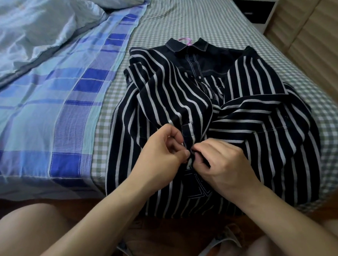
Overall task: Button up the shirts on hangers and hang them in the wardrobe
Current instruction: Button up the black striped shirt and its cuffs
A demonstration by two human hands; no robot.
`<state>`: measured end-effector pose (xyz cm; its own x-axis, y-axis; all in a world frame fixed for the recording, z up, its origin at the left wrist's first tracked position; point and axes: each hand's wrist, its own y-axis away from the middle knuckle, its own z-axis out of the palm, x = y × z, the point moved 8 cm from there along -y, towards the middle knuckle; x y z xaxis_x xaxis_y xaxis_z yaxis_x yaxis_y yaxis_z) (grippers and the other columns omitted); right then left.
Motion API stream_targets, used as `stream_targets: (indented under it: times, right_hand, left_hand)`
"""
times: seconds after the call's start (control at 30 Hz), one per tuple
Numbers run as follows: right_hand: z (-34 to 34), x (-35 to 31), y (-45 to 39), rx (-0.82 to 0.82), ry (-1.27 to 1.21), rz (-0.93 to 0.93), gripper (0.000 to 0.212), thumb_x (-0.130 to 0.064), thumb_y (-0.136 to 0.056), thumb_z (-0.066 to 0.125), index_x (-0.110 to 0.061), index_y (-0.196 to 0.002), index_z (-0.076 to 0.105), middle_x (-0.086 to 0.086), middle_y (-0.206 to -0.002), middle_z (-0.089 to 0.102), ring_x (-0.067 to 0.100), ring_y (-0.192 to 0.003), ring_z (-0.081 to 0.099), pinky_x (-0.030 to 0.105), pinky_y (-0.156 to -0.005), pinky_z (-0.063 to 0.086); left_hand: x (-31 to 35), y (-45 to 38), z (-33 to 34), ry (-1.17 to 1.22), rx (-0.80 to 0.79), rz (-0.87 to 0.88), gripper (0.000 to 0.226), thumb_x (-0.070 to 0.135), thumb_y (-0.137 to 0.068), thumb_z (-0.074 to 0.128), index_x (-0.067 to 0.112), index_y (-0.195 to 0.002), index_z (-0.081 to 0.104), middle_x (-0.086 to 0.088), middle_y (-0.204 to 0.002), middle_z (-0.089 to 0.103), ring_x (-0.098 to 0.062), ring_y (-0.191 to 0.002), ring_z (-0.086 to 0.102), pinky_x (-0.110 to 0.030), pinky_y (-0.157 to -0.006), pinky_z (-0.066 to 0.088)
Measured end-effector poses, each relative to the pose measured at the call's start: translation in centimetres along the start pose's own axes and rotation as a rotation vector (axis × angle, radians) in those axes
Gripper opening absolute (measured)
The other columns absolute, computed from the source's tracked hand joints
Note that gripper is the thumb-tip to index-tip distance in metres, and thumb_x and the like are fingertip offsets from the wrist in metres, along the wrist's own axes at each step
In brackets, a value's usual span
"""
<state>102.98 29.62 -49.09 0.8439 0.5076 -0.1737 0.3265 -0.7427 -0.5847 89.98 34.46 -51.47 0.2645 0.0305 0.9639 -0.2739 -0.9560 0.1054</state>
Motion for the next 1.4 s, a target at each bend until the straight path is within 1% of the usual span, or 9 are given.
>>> stream_targets:
  times: [0.17,0.4,0.6,0.73,1.0,1.1,1.2,1.3,1.4]
  right_hand:
    - [0.2,1.3,-0.5,-0.055,-0.217,0.237,0.009,-0.015,-0.092,0.066,-0.011,-0.097,0.072,-0.006,-0.089,0.065,0.009,-0.080,0.062,0.030,-0.070,0.054]
    - [-1.1,2.2,1.9,-0.501,-0.318,0.218,0.057,-0.054,-0.078,0.075,-0.041,-0.130,0.055,-0.029,-0.126,0.046,0.002,-0.128,0.043,0.011,-0.103,0.033]
    - [-2.5,3.0,0.0,0.016,-0.233,0.253,0.004,-0.009,-0.093,0.070,-0.010,-0.095,0.073,-0.008,-0.088,0.063,0.006,-0.082,0.061,0.021,-0.075,0.051]
    - [-3.7,3.5,-0.2,0.248,-0.152,0.433,0.016,-0.001,-0.088,0.073,-0.010,-0.077,0.064,-0.011,-0.076,0.055,-0.004,-0.071,0.052,0.005,-0.070,0.038]
    - [-2.3,2.3,-1.0,0.153,-0.370,0.391,0.020,0.000,-0.084,0.077,-0.012,-0.083,0.062,-0.012,-0.075,0.060,0.006,-0.071,0.059,0.011,-0.068,0.045]
    - [-1.9,2.2,-1.2,0.117,-0.440,0.386,0.022,0.006,-0.080,0.078,-0.009,-0.076,0.061,-0.006,-0.071,0.060,0.012,-0.067,0.059,0.020,-0.063,0.048]
    - [-1.0,1.6,-1.1,0.027,-0.490,0.406,0.025,0.006,-0.077,0.079,-0.008,-0.071,0.060,-0.005,-0.068,0.059,0.015,-0.065,0.059,0.024,-0.058,0.049]
    - [-0.3,0.9,-0.8,-0.041,-0.500,0.419,0.025,0.002,-0.077,0.082,-0.013,-0.071,0.063,-0.009,-0.066,0.060,0.014,-0.065,0.060,0.017,-0.059,0.047]
    - [-0.1,0.8,-0.7,-0.082,-0.600,0.514,0.019,-0.012,-0.086,0.078,-0.022,-0.073,0.067,-0.008,-0.068,0.064,0.014,-0.068,0.063,0.018,-0.063,0.048]
  left_hand:
    - [-0.5,-0.1,0.1,-0.037,0.131,-0.006,0.015,0.004,-0.087,0.067,0.013,-0.090,0.057,0.002,-0.067,0.059,-0.002,-0.054,0.052,-0.019,-0.056,0.046]
    - [-1.5,-1.1,-0.9,0.368,0.086,-0.103,0.024,0.000,-0.090,0.071,0.015,-0.080,0.055,-0.008,-0.071,0.061,-0.018,-0.064,0.060,-0.025,-0.061,0.047]
    - [-1.2,1.2,-0.8,0.412,0.216,-0.208,0.009,0.018,-0.095,0.069,0.017,-0.092,0.061,-0.003,-0.083,0.066,-0.012,-0.070,0.059,-0.024,-0.064,0.048]
    - [-1.6,4.9,2.7,0.438,0.034,-0.503,0.037,0.051,-0.096,0.060,0.019,-0.077,0.053,0.001,-0.061,0.051,-0.015,-0.055,0.052,-0.033,-0.059,0.047]
    - [-4.0,10.2,8.5,0.665,-0.427,-0.946,0.080,0.078,-0.088,0.046,0.001,-0.103,0.067,-0.013,-0.075,0.067,-0.028,-0.059,0.065,-0.039,-0.062,0.058]
    - [-4.4,9.5,7.8,0.856,-0.113,-0.856,0.058,0.061,-0.092,0.055,0.010,-0.115,0.070,-0.010,-0.081,0.069,-0.023,-0.056,0.062,-0.032,-0.054,0.051]
    - [-5.4,8.2,4.7,0.846,0.224,-0.679,0.033,0.042,-0.098,0.060,0.010,-0.096,0.066,-0.004,-0.068,0.060,-0.015,-0.049,0.050,-0.027,-0.049,0.041]
    - [-5.1,7.0,2.0,0.760,0.350,-0.485,0.032,0.030,-0.098,0.064,0.006,-0.079,0.057,-0.005,-0.062,0.048,-0.015,-0.051,0.044,-0.028,-0.049,0.038]
    - [-3.5,6.0,-0.8,0.590,0.412,-0.222,0.044,0.031,-0.086,0.080,-0.009,-0.086,0.063,-0.017,-0.077,0.057,-0.028,-0.066,0.051,-0.041,-0.063,0.045]
